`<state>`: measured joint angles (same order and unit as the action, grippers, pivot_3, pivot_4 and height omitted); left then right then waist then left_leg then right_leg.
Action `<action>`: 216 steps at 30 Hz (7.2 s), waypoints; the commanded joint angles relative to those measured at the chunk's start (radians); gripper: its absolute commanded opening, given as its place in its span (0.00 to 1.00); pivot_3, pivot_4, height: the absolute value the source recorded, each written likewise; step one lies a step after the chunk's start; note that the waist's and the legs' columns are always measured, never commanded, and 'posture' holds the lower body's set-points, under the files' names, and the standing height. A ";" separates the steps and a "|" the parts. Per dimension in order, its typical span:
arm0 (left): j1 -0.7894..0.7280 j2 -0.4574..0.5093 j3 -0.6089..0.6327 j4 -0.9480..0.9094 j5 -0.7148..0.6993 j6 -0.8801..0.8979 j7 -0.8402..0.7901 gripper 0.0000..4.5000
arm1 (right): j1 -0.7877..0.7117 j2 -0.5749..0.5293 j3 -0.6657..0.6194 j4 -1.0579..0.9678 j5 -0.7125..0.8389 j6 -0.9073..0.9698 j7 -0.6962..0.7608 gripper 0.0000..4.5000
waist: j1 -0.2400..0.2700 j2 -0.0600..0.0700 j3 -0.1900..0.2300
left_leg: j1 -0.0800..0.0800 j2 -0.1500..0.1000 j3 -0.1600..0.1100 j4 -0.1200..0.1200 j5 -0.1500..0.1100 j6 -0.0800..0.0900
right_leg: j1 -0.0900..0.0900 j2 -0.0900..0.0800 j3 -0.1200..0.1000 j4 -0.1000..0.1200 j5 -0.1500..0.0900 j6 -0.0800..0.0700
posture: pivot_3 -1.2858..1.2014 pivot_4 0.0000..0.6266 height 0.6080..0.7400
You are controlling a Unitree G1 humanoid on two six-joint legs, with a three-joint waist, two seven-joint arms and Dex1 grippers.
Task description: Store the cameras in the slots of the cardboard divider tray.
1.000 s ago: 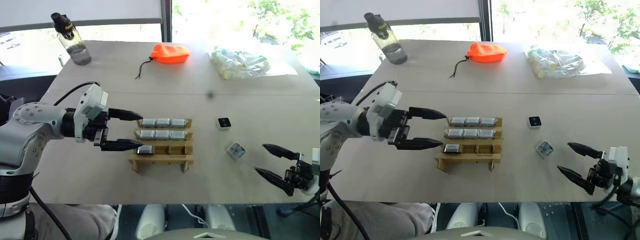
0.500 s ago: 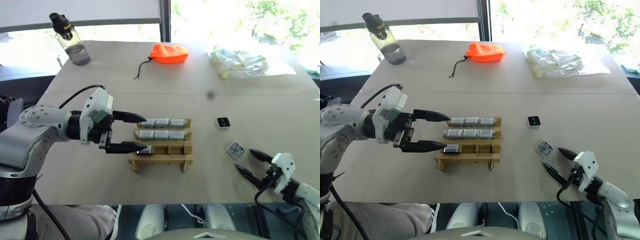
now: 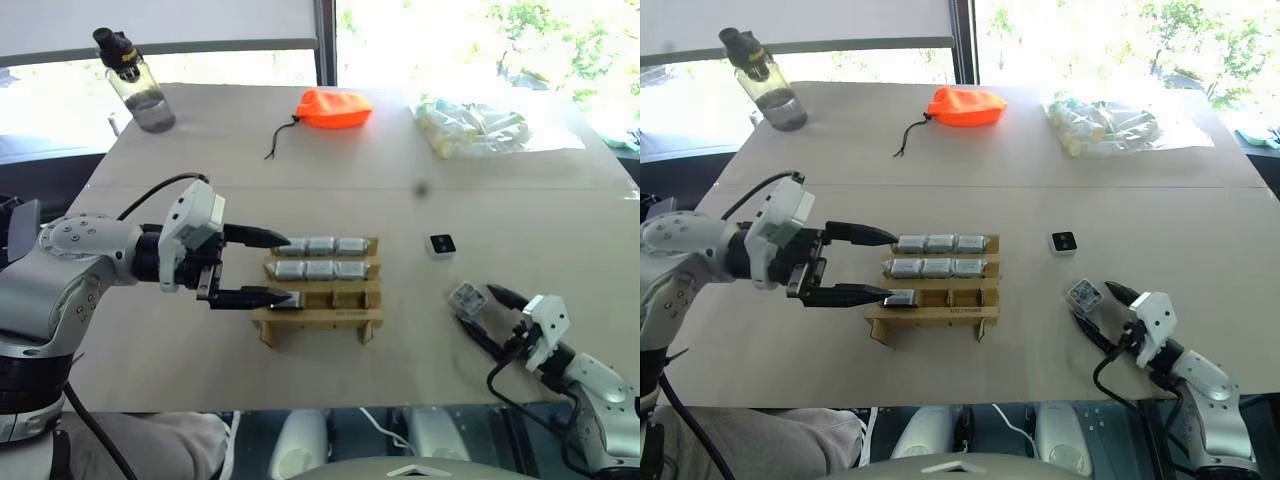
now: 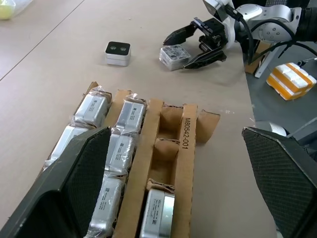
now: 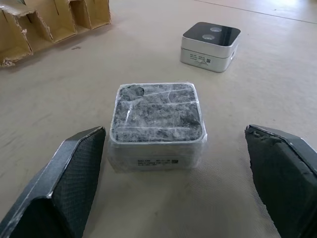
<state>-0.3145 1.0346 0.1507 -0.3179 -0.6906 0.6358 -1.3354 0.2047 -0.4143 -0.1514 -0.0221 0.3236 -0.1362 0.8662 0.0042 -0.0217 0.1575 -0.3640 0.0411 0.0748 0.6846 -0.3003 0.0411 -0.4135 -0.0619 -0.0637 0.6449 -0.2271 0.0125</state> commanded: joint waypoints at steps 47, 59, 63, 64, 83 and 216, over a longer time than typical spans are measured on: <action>-0.329 -0.263 -0.313 0.055 0.019 0.251 0.159 1.00 | -0.550 -0.242 0.337 -0.018 -0.234 -0.460 0.126 0.98 | 0.012 0.003 0.005 | -0.009 -0.003 -0.004 0.003 0.000 0.000 | -0.003 -0.002 -0.004 -0.002 0.003 0.002 | 0.52 0.24 0.89; -0.309 -0.245 -0.276 0.054 0.008 0.234 0.136 1.00 | -0.262 -0.306 0.151 -0.169 0.054 0.180 0.025 0.98 | 0.008 0.003 0.005 | -0.009 -0.002 -0.004 0.003 0.000 0.000 | -0.003 -0.002 -0.004 -0.001 0.003 0.002 | 0.52 0.24 0.89; -0.314 -0.247 -0.281 0.053 0.010 0.234 0.131 1.00 | -0.271 -0.292 0.152 -0.170 0.095 0.293 0.025 0.98 | 0.009 0.003 0.005 | -0.008 -0.002 -0.004 0.003 0.000 0.000 | -0.003 -0.001 -0.003 -0.001 0.003 0.002 | 0.52 0.24 0.89; -0.316 -0.246 -0.279 0.049 0.007 0.239 0.132 1.00 | -0.283 -0.285 0.163 -0.147 0.090 0.310 0.031 0.98 | 0.010 0.004 0.005 | -0.009 -0.002 -0.004 0.003 0.000 0.000 | -0.003 -0.001 -0.003 -0.001 0.003 0.002 | 0.52 0.24 0.89; -0.293 -0.214 -0.253 0.026 -0.008 0.257 0.142 1.00 | -0.386 -0.240 0.223 0.035 -0.060 0.183 0.131 0.39 | 0.009 0.003 0.005 | -0.013 -0.003 -0.005 0.004 0.000 0.000 | -0.007 -0.001 -0.005 -0.002 0.003 0.003 | 0.52 0.24 0.89; -0.098 -0.014 -0.274 -0.056 0.210 0.026 0.076 0.15 | -0.103 -0.273 -0.062 -0.091 0.444 0.158 0.628 0.98 | 0.010 0.003 0.004 | -0.012 -0.002 -0.005 0.005 0.001 -0.001 | -0.006 0.000 -0.005 0.000 0.004 0.002 | 0.52 0.24 0.89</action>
<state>-0.4200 1.0038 -0.1266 -0.3791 -0.5012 0.6738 -1.2525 0.1035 -0.6886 -0.1753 -0.0819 0.7504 0.0195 1.4925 0.0144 -0.0189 0.1617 -0.3761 0.0389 0.0698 0.6899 -0.2994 0.0404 -0.4198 -0.0624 -0.0682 0.6451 -0.2236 0.0149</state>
